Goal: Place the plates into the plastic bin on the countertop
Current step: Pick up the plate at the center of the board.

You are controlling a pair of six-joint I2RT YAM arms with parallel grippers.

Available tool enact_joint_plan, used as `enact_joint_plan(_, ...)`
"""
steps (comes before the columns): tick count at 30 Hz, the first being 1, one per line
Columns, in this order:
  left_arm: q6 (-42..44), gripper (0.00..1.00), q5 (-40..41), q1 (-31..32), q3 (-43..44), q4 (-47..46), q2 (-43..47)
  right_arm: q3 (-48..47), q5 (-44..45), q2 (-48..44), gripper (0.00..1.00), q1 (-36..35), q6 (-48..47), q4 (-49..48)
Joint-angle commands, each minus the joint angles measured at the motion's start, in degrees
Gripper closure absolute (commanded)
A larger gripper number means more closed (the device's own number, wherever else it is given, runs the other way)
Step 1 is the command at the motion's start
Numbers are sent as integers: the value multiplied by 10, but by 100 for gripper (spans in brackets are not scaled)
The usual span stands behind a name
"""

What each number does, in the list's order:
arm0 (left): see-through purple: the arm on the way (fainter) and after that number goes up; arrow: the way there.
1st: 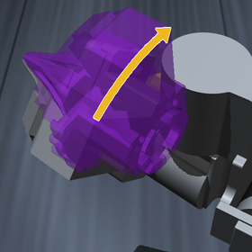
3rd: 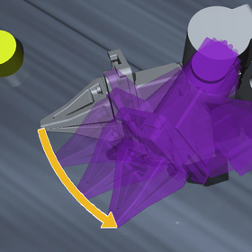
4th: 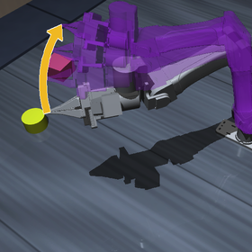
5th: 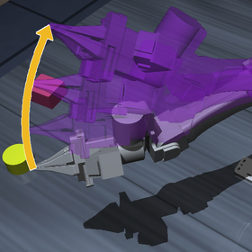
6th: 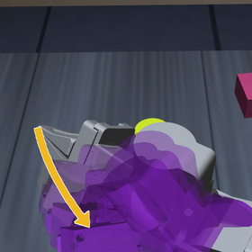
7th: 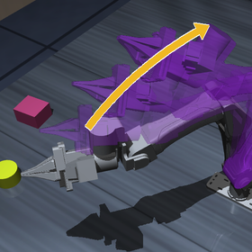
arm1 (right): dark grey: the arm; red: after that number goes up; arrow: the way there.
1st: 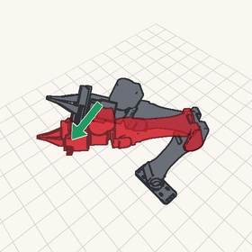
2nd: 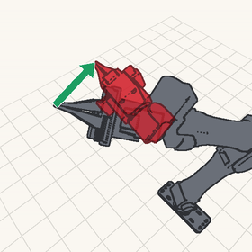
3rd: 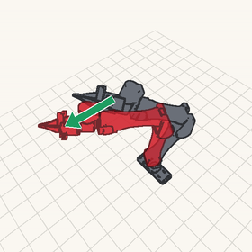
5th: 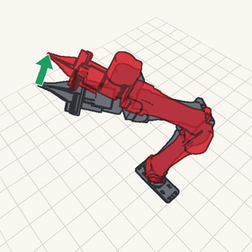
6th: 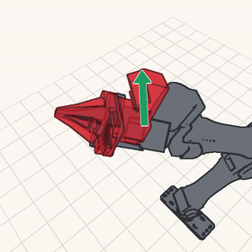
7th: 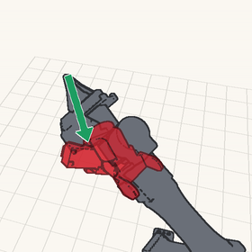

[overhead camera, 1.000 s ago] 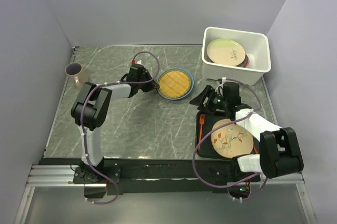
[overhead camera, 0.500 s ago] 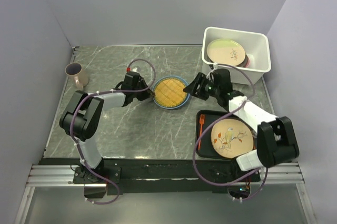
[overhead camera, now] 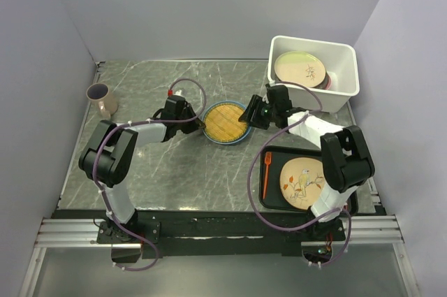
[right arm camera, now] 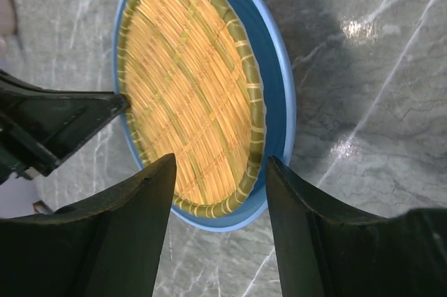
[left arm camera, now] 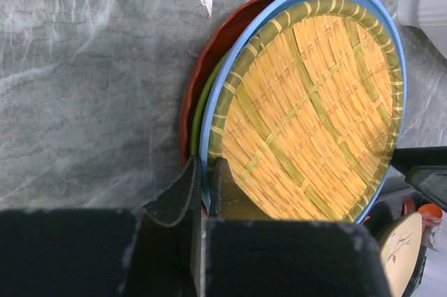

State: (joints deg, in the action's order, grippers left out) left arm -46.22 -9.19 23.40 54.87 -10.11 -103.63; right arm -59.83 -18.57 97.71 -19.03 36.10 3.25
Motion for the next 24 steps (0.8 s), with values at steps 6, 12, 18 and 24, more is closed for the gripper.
enact_joint_plan(6,27,99,7,4,-12,49,15,-38,79,22,38,-32,-20,20)
enact_joint_plan(12,28,99,1,4,-11,47,19,-81,160,56,36,-65,-29,65)
enact_joint_plan(18,34,99,5,4,-4,56,15,-71,113,80,36,-74,-13,26)
enact_joint_plan(24,36,99,3,4,-3,55,5,28,14,34,40,-57,40,-140)
